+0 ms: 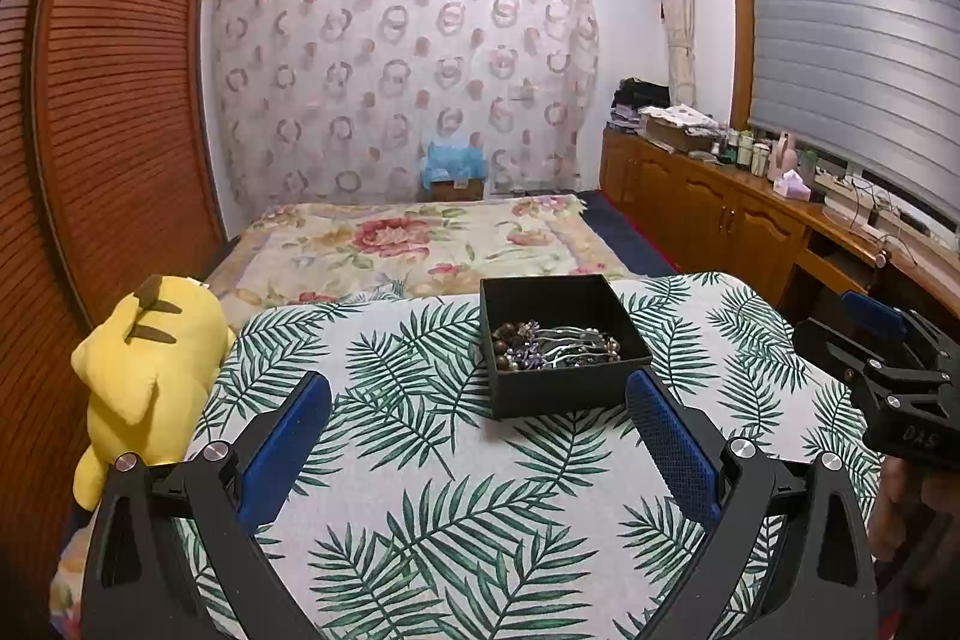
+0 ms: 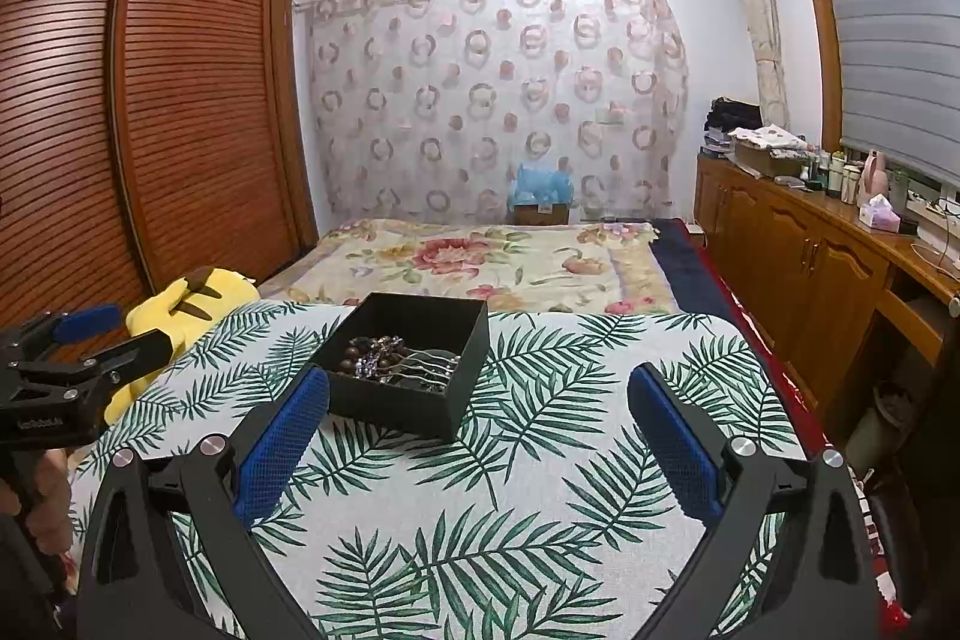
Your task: Organize jewelry
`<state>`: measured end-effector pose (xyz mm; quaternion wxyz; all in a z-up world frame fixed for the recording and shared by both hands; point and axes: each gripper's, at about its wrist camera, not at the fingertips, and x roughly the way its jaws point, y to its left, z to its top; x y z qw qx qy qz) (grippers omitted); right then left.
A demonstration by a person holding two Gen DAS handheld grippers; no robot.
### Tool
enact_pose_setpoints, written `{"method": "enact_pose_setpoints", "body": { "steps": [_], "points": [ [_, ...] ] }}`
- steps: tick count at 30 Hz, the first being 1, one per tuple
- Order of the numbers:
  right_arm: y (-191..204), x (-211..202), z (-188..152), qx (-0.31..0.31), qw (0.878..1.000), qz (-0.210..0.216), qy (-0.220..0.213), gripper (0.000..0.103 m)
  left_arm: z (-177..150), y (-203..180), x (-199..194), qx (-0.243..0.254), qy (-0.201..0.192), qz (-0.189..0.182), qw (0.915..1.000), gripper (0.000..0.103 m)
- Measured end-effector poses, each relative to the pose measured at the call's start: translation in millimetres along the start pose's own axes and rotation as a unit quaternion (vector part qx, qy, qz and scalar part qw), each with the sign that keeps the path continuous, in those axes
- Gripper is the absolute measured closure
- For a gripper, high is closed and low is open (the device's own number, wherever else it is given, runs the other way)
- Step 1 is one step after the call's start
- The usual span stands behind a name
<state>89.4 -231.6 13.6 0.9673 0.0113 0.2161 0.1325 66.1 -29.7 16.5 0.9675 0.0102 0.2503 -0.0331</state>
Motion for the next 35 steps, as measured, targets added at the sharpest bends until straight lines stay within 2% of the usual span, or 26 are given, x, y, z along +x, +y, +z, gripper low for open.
{"method": "enact_pose_setpoints", "body": {
  "steps": [35],
  "points": [
    [5.0,-2.9,0.6,0.004,1.000,-0.001,-0.004,0.002,-2.7,1.8,-1.0,-0.001,-0.001,-0.001,1.0000,0.008]
  ]
}}
